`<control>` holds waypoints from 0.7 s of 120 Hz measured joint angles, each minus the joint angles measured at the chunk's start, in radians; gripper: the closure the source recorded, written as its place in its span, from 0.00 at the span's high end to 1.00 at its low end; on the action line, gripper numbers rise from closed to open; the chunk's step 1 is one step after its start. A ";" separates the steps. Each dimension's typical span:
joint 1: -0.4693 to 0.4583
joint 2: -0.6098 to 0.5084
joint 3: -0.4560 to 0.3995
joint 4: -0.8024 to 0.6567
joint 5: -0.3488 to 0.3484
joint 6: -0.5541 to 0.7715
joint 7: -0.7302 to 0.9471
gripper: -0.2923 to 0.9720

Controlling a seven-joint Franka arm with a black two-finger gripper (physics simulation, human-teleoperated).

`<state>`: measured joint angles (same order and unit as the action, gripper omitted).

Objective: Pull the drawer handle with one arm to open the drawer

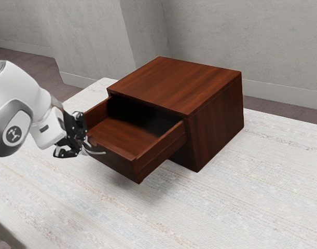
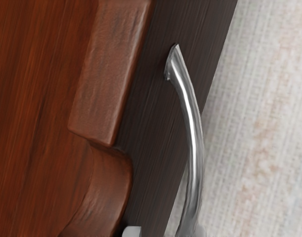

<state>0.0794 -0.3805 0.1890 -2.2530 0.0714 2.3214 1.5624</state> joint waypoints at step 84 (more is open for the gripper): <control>-0.007 -0.085 0.000 -0.078 0.000 0.022 -0.003 0.31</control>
<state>0.0727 -0.4655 0.1891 -2.3309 0.0710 2.3432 1.5594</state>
